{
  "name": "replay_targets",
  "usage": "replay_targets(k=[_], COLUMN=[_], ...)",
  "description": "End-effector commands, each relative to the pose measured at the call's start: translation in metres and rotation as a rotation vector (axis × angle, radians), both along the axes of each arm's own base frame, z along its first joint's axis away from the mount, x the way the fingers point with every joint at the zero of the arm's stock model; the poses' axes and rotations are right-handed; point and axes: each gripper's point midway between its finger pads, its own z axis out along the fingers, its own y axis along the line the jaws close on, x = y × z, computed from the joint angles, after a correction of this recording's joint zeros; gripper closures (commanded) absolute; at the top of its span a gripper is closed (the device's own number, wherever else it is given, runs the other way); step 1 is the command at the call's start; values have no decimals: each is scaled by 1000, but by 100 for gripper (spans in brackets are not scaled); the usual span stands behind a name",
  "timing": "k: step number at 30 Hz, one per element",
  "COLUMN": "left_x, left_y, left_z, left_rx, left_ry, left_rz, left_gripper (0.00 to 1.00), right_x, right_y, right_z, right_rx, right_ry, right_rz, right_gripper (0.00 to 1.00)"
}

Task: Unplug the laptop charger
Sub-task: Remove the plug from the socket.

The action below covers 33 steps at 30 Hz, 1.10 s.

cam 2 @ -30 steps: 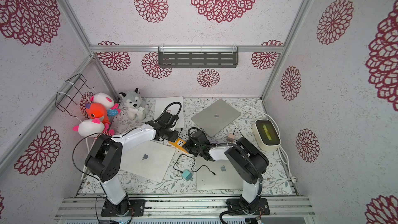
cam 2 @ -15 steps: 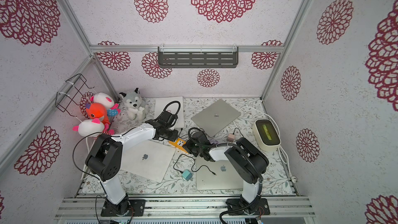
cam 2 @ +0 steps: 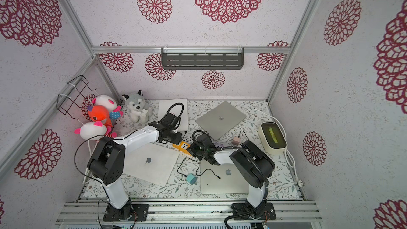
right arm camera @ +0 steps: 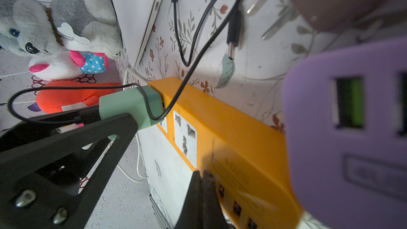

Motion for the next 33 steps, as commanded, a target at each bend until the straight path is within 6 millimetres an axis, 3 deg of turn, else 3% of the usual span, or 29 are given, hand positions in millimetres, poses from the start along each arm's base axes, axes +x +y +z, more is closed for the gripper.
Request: replay_targets(k=[1, 12, 17, 22, 33], left_x=[1, 0, -4, -1, -4], left_y=[-6, 11, 1, -7, 9], left_z=[0, -5, -7, 1, -5], left_rx=[-12, 182, 72, -142, 154], left_ry=[3, 3, 52, 88, 69], left_rz=[32, 9, 2, 60, 0], left_gripper=[69, 70, 71, 72, 72], right_x=[-19, -20, -21, -21, -22], right_y=[-18, -20, -19, -19, -19], right_z=[-44, -46, -49, -52, -55], right_rx=[-120, -127, -127, -127, -128], right_ry=[115, 118, 124, 128, 136], right_rz=[-11, -11, -7, -7, -4], right_gripper=[99, 99, 99, 99, 99])
